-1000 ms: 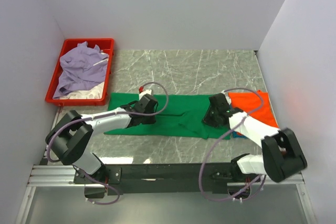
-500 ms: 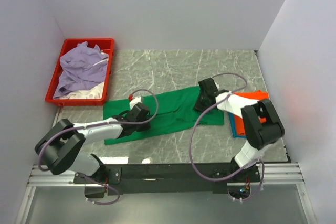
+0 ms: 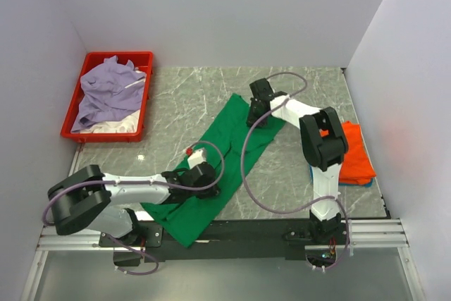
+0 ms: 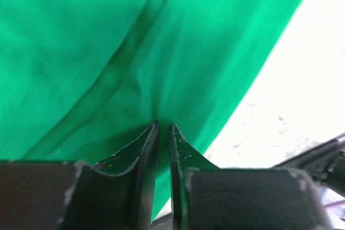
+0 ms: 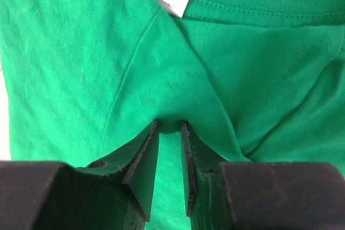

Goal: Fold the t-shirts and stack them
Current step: Fold the tshirt

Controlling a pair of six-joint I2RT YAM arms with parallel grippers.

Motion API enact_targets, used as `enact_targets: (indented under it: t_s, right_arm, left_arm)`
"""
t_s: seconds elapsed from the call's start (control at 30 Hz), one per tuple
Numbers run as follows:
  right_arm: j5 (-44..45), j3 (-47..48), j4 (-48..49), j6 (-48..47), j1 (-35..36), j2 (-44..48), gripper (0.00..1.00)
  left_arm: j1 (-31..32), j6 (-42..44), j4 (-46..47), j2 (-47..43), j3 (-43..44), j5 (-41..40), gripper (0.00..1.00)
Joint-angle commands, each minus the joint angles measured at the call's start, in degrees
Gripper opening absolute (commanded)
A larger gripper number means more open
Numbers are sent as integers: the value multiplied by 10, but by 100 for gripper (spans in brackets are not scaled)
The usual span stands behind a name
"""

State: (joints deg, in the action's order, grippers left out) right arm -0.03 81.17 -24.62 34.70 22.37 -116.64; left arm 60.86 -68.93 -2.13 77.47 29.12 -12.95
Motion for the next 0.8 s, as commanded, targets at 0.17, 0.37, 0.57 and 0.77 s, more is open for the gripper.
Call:
enact_targets:
  t_s: [0.17,0.37,0.57,0.77]
  right_arm:
    - [8,200,-124,-63,7,-120,31]
    - [19,261,-165,-73,3,-86,31]
    - [-17,206,-134,-45,-15,36,33]
    - [-74,12,-30,24,-54,207,33]
  left_arm:
    - [15,-9,23,115,123,57,24]
    - [12,50,-54,107,218,24,30]
    - [-61,127,-94,91,276,21,41]
    - [-127,245,-116,180,394,29,39]
